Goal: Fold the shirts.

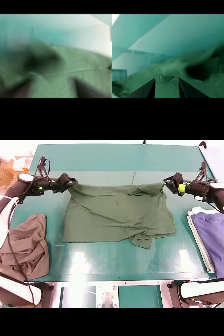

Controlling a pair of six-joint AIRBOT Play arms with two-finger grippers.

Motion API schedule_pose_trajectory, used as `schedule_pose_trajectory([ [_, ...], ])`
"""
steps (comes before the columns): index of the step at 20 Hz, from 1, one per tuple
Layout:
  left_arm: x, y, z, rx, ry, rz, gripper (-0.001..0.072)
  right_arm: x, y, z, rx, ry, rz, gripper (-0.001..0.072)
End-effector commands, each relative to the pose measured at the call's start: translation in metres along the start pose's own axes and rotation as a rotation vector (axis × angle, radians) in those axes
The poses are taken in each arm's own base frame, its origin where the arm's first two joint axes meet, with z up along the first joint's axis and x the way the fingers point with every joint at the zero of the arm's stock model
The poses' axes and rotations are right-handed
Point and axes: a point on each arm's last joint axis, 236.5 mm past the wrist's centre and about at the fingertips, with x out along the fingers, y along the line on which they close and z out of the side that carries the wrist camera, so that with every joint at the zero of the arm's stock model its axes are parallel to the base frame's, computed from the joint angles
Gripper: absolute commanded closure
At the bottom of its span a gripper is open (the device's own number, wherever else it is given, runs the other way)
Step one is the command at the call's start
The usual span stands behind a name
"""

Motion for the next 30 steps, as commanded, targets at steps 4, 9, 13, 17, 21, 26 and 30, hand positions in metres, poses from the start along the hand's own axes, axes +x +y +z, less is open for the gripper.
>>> schedule_pose_trajectory([
  [4,-0.085,0.004,-0.003,-0.103,0.265,-0.19,-0.0007,-0.071,-0.023,-0.008,0.047,0.166,0.096,0.0461],
  [9,-0.137,0.033,-0.087,-0.228,0.452,-0.137,0.0075,-0.127,-0.064,-0.067,0.091,0.141,-0.016,0.0459],
  [13,-0.163,0.101,-0.199,-0.259,0.575,0.206,0.0074,-0.143,-0.09,-0.099,0.169,0.07,-0.085,0.0393],
  [17,-0.159,0.125,-0.261,-0.349,0.595,0.273,0.0074,-0.139,-0.094,-0.119,0.2,0.099,-0.077,0.0344],
  [21,-0.135,0.11,-0.247,-0.36,0.484,0.175,0.0211,-0.139,-0.086,-0.119,0.195,0.103,-0.046,0.0344],
  [26,-0.116,0.075,-0.282,-0.295,0.63,0.118,0.0277,-0.139,-0.085,-0.118,0.197,0.1,-0.041,0.0344],
  [30,-0.112,0.071,-0.281,-0.269,0.636,0.116,0.063,-0.142,-0.083,-0.121,0.207,0.113,-0.026,0.0346],
])
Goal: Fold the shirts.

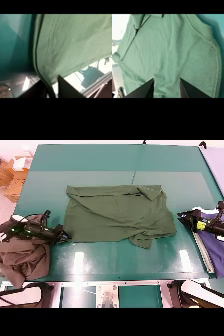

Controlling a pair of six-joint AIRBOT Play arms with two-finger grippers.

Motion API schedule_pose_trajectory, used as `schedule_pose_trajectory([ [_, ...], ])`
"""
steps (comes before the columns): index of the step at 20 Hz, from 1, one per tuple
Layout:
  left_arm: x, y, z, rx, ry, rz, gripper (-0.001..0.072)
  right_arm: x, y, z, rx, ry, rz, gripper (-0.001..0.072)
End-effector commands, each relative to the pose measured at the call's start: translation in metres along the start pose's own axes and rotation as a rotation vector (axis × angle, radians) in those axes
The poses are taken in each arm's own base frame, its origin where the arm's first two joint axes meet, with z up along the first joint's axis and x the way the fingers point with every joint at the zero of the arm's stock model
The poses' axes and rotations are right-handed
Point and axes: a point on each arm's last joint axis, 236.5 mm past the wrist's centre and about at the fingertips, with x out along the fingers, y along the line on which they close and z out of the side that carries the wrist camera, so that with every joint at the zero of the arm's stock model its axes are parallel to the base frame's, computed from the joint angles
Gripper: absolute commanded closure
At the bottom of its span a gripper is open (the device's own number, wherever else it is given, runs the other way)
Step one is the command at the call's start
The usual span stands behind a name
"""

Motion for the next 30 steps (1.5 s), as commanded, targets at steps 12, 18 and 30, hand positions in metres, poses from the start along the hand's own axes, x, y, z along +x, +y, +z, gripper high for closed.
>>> schedule_pose_trajectory([
  [12,-0.004,-0.019,0.037,0.012,-0.131,-0.032,0.0684,-0.029,-0.088,-0.066,0.134,0.048,-0.222,0.0315],
  [18,-0.004,-0.022,0.037,0.023,-0.133,-0.045,0.0684,-0.009,-0.091,-0.069,0.028,0.075,-0.263,0.0316],
  [30,-0.005,-0.027,0.039,0.011,-0.143,-0.067,0.0684,0.026,-0.084,-0.062,-0.019,0.14,-0.243,0.0429],
])
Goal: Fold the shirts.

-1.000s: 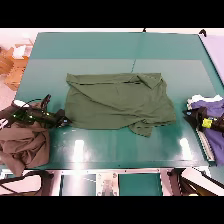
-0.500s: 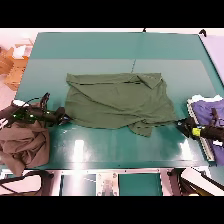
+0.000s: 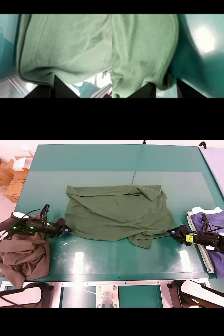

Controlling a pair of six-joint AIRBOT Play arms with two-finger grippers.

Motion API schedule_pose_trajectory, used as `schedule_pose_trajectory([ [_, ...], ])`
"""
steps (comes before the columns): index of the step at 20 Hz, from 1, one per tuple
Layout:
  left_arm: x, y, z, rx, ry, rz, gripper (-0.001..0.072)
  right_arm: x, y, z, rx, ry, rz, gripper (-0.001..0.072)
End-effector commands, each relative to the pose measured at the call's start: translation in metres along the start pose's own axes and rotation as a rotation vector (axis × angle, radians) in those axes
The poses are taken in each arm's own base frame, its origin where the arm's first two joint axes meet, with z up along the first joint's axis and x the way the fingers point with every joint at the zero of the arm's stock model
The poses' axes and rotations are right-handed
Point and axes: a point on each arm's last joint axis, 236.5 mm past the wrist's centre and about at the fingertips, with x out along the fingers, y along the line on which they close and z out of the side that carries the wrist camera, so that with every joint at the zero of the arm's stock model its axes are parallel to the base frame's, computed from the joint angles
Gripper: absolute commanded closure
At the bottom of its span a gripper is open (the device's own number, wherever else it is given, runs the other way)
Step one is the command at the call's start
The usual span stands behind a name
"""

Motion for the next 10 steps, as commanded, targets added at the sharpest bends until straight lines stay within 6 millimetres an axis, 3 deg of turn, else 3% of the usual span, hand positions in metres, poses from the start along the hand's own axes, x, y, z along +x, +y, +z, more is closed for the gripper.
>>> schedule_pose_trajectory([
  [1,0.0,-0.003,0.002,-0.007,-0.009,-0.012,0.0684,0.004,0.01,0.004,-0.004,-0.008,0.034,0.0451],
  [2,0.0,-0.003,0.002,-0.007,-0.009,-0.012,0.0684,0.006,0.014,0.004,-0.008,-0.007,0.045,0.047],
  [4,0.0,-0.003,0.002,-0.006,-0.008,-0.012,0.0684,0.012,0.026,-0.003,-0.038,0.019,0.066,0.069],
  [6,-0.001,-0.006,0.002,-0.001,-0.007,-0.022,0.0685,0.016,0.039,-0.013,-0.061,0.065,0.096,0.0693],
  [8,-0.01,-0.03,0.004,0.029,0.023,-0.084,0.0685,0.0,0.08,-0.016,-0.071,0.114,0.238,0.0693],
  [10,-0.04,-0.081,0.011,0.121,0.023,-0.19,0.0686,-0.046,0.143,0.002,-0.149,0.074,0.427,0.0693],
])
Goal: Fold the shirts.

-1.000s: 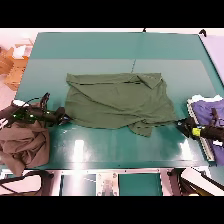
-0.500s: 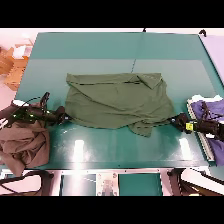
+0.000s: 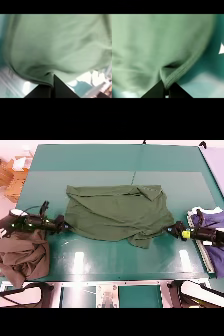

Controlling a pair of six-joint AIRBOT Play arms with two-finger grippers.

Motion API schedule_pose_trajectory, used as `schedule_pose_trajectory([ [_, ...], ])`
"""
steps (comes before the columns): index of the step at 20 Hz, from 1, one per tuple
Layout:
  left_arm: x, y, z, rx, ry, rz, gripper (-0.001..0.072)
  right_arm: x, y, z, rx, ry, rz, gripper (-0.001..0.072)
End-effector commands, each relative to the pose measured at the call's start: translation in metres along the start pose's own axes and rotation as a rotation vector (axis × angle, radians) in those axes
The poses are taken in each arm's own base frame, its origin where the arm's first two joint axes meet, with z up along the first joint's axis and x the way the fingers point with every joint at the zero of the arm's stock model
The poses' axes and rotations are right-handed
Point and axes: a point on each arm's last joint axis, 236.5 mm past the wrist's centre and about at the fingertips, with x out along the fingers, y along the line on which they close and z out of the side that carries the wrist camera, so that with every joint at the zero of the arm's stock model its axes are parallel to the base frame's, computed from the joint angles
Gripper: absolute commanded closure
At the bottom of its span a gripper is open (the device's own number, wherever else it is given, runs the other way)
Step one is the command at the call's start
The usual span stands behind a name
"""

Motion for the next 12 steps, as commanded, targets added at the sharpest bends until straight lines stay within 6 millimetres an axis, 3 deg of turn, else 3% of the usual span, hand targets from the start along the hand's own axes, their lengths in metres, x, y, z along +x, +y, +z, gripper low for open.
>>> schedule_pose_trajectory([
  [1,-0.042,-0.083,0.012,0.13,-0.006,-0.156,0.0686,-0.052,0.117,0.025,-0.124,-0.049,0.31,0.0693],
  [3,-0.094,-0.153,0.027,0.278,-0.118,-0.213,0.0685,-0.113,0.198,0.058,-0.269,-0.219,0.426,0.0693],
  [6,-0.192,-0.274,0.027,0.566,-0.388,-0.294,0.0685,-0.214,0.317,0.067,-0.536,-0.464,0.551,0.0693],
  [9,-0.302,-0.389,-0.021,0.891,-0.719,-0.334,0.0685,-0.303,0.412,0.041,-0.834,-0.71,0.535,0.0693],
  [10,-0.335,-0.42,-0.047,0.989,-0.824,-0.345,0.0685,-0.324,0.435,0.028,-0.916,-0.779,0.516,0.0692],
  [12,-0.382,-0.465,-0.097,1.148,-0.979,-0.359,0.0685,-0.36,0.473,0.001,-1.057,-0.902,0.472,0.0692],
])
